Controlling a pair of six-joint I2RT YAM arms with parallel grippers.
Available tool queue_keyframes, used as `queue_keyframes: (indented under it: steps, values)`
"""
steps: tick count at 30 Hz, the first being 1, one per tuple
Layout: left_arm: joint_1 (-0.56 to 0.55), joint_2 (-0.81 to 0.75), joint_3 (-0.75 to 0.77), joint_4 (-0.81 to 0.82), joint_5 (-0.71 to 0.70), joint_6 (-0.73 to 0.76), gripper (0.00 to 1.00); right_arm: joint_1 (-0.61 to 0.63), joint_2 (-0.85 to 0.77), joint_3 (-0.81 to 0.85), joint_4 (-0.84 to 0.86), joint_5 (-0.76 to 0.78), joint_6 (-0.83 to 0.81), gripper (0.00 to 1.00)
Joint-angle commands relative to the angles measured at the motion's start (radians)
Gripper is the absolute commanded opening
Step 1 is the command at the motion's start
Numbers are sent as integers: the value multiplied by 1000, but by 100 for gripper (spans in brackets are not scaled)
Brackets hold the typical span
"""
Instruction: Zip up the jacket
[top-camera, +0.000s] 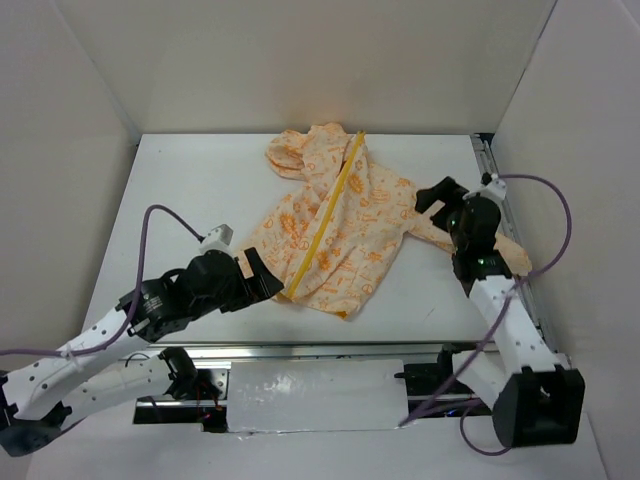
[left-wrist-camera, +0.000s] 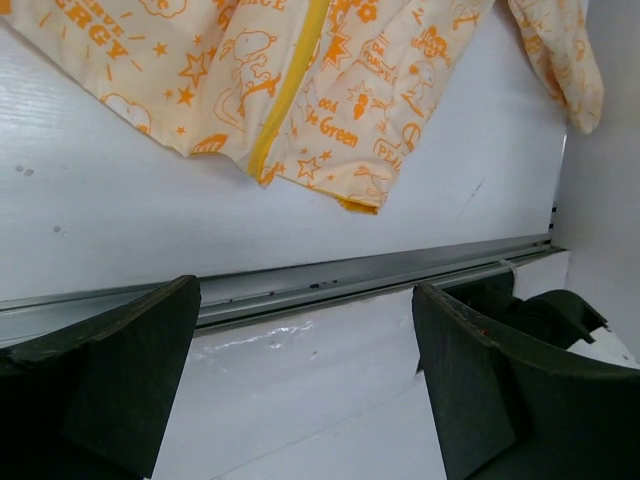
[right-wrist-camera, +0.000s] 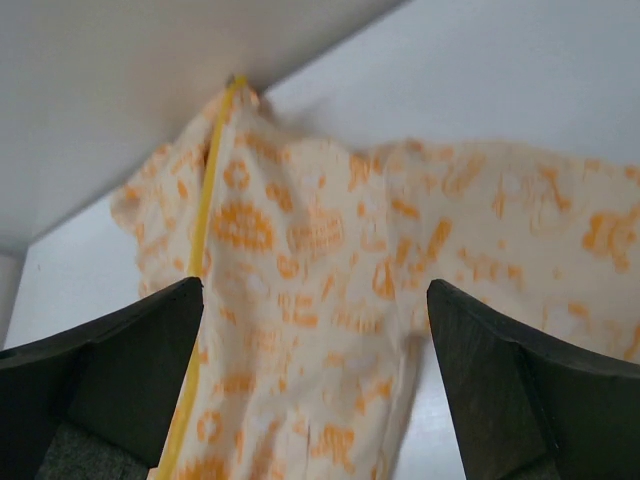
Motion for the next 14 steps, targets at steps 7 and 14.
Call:
queue_keyframes:
  steps: [7,14]
  values:
    - [-9,-191,-115,156,1,145,99,143,-548,-218,-234,262,58,100]
    - [-9,-228,-112,90,-8,121,99,140,-640,-256,-229,262,75,100]
